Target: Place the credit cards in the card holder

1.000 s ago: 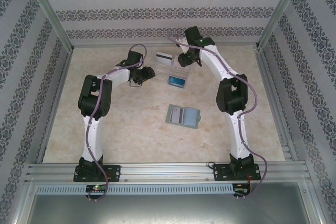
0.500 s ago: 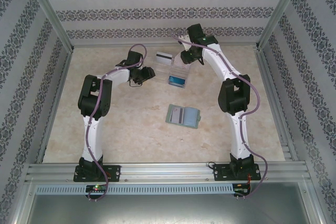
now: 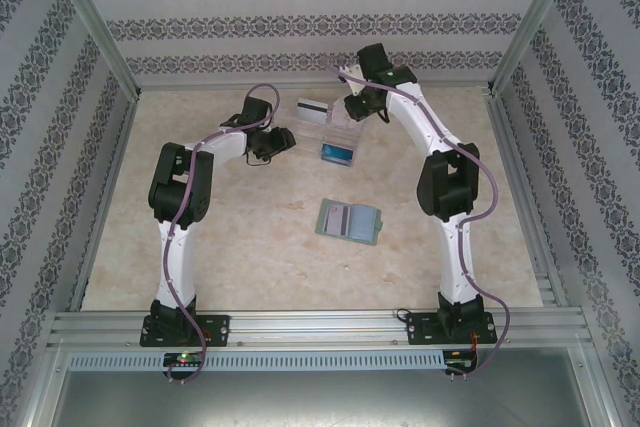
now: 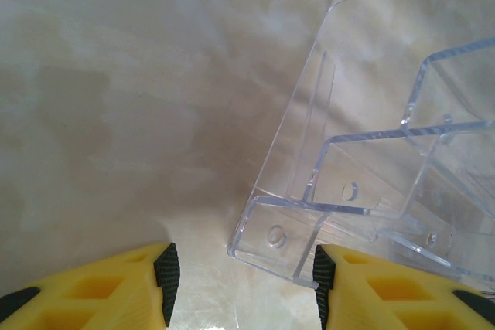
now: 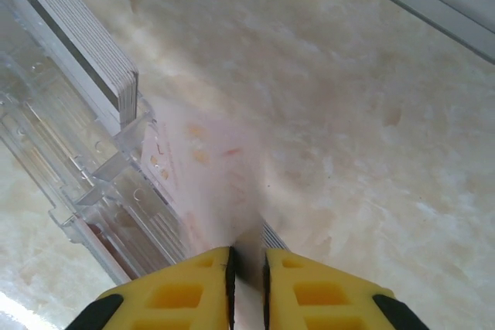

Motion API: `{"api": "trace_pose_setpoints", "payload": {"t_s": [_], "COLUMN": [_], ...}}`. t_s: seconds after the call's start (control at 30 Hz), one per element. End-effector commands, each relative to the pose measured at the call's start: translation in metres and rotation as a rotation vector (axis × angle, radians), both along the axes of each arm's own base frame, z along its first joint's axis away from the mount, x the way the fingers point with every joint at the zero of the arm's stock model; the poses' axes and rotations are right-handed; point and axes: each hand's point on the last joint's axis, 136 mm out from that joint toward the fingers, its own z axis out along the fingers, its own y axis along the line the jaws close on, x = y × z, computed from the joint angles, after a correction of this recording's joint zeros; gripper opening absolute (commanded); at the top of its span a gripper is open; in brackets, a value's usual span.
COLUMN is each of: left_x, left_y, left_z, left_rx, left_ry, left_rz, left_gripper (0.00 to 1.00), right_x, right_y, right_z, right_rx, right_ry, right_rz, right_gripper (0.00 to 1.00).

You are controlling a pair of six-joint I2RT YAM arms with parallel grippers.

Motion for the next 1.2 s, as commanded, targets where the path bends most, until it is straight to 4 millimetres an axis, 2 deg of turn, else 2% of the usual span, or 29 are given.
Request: {"api": "trace_pose_setpoints", "payload": {"t_s": [0.0, 0.27, 0.47, 0.67, 0.77, 0.87, 0.97, 1.1, 1.17], "left_x": [-0.017, -0.019, -0.024, -0.037, -0.056, -0.083, -0.119, -0.166, -0.183], "left_y": [-0.002, -0.002, -0.004, -0.011, -0.018, -0.031, -0.053, -0.08, -0.087], "left_z": [-0.022, -0.019, -0.006, 0.024, 0.037, 0.044, 0.041, 0.032, 0.028], "left_rx": [0.005, 0.004, -0.012, -0.058, -0.074, -0.103, -0.136, -0.149, -0.151], "left_ry": [0.069, 0.068, 0.043, -0.02, -0.05, -0.062, -0.047, -0.008, 0.014], "left_rz": [-0.02, -0.026, -0.031, -0.079, -0.122, -0.184, -0.274, -0.398, -0.427], "left_gripper": [0.52, 0.52, 0.52, 0.52, 0.52, 0.52, 0.52, 0.5, 0.49], "right_x": [-0.002, -0.011, -0.027, -0.058, -0.084, -0.117, -0.153, -0.203, -0.224], "right_y": [-0.006, 0.003, 0.011, 0.019, 0.017, 0.014, 0.01, 0.0, -0.006], "right_z": [0.032, 0.041, 0.065, 0.092, 0.096, 0.091, 0.069, 0.022, 0.0], "right_rx": [0.033, 0.165, 0.372, 0.605, 0.709, 0.778, 0.836, 0.825, 0.81], "right_ry": [-0.054, -0.015, 0.001, 0.034, 0.067, 0.109, 0.181, 0.294, 0.336], "right_rz": [-0.005, 0.013, 0.016, 0.012, -0.007, -0.037, -0.078, -0.16, -0.197], "right_gripper": [0.18, 0.1, 0.05, 0.02, 0.01, 0.01, 0.01, 0.0, 0.0]}}
